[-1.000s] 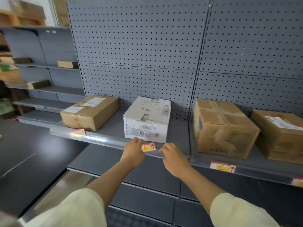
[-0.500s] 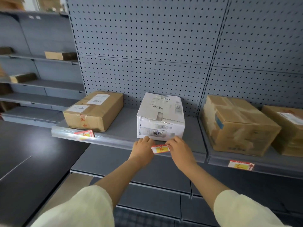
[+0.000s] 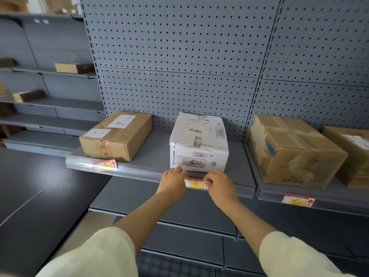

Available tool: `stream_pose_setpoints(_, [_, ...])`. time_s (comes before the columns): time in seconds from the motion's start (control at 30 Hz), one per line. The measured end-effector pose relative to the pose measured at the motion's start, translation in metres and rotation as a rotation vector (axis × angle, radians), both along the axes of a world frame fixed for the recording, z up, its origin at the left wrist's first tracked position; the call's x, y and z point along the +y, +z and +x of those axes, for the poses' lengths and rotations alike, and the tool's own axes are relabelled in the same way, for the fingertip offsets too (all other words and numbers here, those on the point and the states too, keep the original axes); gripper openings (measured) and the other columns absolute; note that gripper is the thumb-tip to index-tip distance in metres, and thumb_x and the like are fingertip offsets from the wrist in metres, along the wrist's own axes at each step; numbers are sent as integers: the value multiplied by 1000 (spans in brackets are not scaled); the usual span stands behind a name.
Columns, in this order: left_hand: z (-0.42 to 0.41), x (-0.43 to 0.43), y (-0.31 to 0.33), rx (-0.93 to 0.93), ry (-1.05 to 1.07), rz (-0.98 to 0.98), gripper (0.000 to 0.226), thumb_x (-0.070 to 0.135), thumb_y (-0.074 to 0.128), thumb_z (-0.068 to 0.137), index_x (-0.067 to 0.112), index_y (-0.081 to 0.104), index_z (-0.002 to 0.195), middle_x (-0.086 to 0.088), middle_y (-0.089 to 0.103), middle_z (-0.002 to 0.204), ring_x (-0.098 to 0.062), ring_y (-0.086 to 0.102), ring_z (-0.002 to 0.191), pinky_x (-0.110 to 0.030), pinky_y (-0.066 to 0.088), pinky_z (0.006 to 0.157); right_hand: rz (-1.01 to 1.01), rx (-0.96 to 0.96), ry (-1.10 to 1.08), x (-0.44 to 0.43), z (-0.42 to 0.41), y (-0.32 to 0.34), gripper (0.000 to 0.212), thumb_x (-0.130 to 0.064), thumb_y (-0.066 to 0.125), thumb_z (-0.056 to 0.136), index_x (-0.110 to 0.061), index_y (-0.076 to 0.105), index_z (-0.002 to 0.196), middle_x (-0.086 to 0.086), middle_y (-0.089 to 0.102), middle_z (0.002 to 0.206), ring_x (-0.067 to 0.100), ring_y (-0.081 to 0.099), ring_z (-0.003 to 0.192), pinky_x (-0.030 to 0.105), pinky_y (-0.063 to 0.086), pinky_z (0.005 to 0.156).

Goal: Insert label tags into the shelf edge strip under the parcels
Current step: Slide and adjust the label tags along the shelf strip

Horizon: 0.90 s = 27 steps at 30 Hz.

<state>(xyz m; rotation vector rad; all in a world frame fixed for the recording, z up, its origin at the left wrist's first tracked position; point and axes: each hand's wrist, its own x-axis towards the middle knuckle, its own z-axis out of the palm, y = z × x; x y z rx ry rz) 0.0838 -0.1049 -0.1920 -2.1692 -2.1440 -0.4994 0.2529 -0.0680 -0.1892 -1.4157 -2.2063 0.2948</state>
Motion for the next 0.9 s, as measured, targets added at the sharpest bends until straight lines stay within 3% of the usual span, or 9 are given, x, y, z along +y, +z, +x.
stream_pose_setpoints(0.27, [4, -8, 0, 37, -2, -2, 36, 3, 48, 85, 14, 54, 118, -5, 51, 119, -26, 49, 109, -31, 37, 92, -128, 45, -4, 4, -6, -6, 21, -6, 51, 90, -9, 71, 94, 4, 61, 94, 24, 59, 87, 34, 49, 72])
stream_pose_setpoints(0.4, [2, -9, 0, 60, -20, -2, 38, 2, 50, 84, 15, 53, 120, -4, 51, 120, -25, 49, 110, -31, 37, 95, -158, 88, -35, 6, -10, -12, 19, -14, 50, 89, -8, 69, 91, 4, 59, 87, 23, 57, 81, 33, 47, 67])
stream_pose_setpoints(0.5, [3, -10, -1, 72, -16, 1, 40, 2, 52, 83, 15, 52, 121, -4, 50, 122, -24, 48, 112, -31, 37, 97, -149, 53, -18, 7, -12, -11, 21, -11, 49, 91, -9, 70, 92, 3, 58, 91, 21, 55, 84, 33, 48, 71])
stream_pose_setpoints(0.6, [4, -10, -1, 82, -3, -3, 41, 1, 52, 83, 15, 52, 121, -4, 49, 122, -24, 47, 113, -32, 37, 98, -82, 4, 22, 5, -10, -9, 23, -8, 49, 92, -9, 72, 95, 4, 58, 97, 22, 56, 90, 32, 50, 77])
stream_pose_setpoints(0.7, [6, -8, -1, 113, 7, 3, 39, 0, 52, 81, 13, 53, 118, -5, 49, 122, -25, 46, 111, -31, 37, 97, -41, -10, 17, 1, -9, -8, 22, -7, 51, 91, -11, 71, 101, 3, 60, 100, 23, 58, 95, 31, 48, 73])
stream_pose_setpoints(0.8, [11, -6, 0, 148, -17, 9, 38, -1, 51, 82, 12, 52, 117, -7, 48, 122, -26, 46, 110, -31, 34, 96, 130, -136, 60, -5, -9, -13, 30, 2, 59, 84, -11, 69, 109, 3, 63, 106, 22, 56, 101, 30, 48, 73])
stream_pose_setpoints(0.9, [16, -4, -2, 160, -58, 4, 40, 0, 51, 81, 11, 52, 119, -7, 48, 122, -27, 46, 111, -30, 34, 96, 152, -179, 145, -11, -13, -17, 33, 5, 60, 80, -9, 67, 109, 4, 61, 107, 24, 53, 103, 35, 51, 78])
